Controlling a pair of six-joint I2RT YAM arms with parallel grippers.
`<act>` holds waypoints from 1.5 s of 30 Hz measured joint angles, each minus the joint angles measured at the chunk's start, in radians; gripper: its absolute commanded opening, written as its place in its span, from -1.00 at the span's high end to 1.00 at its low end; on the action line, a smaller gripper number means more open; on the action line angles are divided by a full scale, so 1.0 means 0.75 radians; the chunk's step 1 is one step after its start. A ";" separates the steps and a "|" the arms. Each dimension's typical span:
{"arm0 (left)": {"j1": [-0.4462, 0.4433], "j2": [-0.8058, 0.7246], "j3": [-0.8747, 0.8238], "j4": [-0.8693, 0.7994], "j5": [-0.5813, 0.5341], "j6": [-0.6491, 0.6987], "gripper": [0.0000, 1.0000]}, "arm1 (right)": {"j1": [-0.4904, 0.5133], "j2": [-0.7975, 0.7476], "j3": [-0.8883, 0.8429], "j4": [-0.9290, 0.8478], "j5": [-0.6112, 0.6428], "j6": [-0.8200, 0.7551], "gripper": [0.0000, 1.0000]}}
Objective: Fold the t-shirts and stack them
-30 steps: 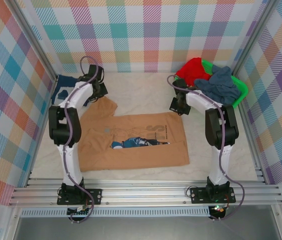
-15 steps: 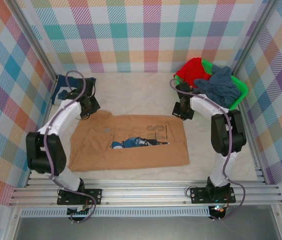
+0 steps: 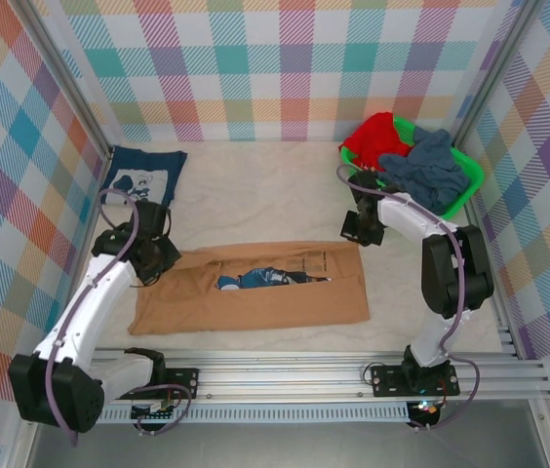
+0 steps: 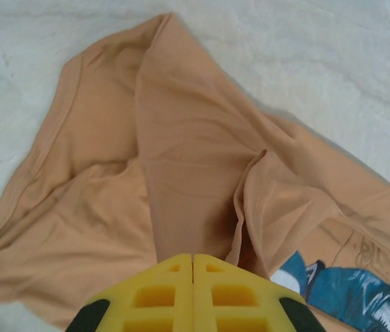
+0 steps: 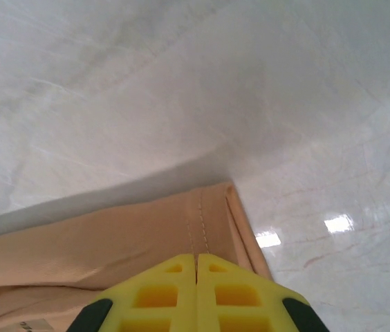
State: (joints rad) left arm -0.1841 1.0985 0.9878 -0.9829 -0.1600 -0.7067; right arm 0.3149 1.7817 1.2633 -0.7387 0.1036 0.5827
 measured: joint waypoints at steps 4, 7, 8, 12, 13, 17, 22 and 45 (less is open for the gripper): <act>-0.004 -0.081 -0.058 -0.060 -0.026 -0.037 1.00 | 0.006 -0.037 -0.049 -0.013 -0.007 0.000 1.00; -0.005 -0.087 -0.061 -0.092 -0.051 -0.050 1.00 | 0.010 -0.078 -0.077 -0.027 -0.011 0.000 1.00; -0.005 -0.087 -0.061 -0.096 -0.060 -0.050 1.00 | 0.010 -0.092 -0.084 -0.034 -0.011 0.000 1.00; -0.006 -0.089 -0.061 -0.133 -0.107 -0.055 1.00 | 0.016 -0.142 -0.127 -0.043 -0.011 -0.001 1.00; -0.006 -0.092 -0.061 -0.143 -0.120 -0.056 1.00 | 0.016 -0.151 -0.139 -0.046 -0.012 -0.001 1.00; -0.017 -0.128 -0.062 -0.158 -0.141 -0.073 1.00 | 0.019 -0.170 -0.172 -0.061 -0.017 -0.001 1.00; -0.053 -0.139 -0.091 -0.162 -0.152 -0.109 1.00 | 0.031 -0.173 -0.207 -0.065 -0.026 -0.001 1.00; -0.269 -0.008 -0.205 -0.252 -0.449 -0.330 1.00 | 0.035 -0.173 -0.256 -0.081 0.001 -0.024 1.00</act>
State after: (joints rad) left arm -0.3859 1.0924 0.8341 -1.1721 -0.4969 -0.9539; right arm 0.3412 1.6520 1.0710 -0.7994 0.1040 0.5648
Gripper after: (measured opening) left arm 0.048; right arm 0.041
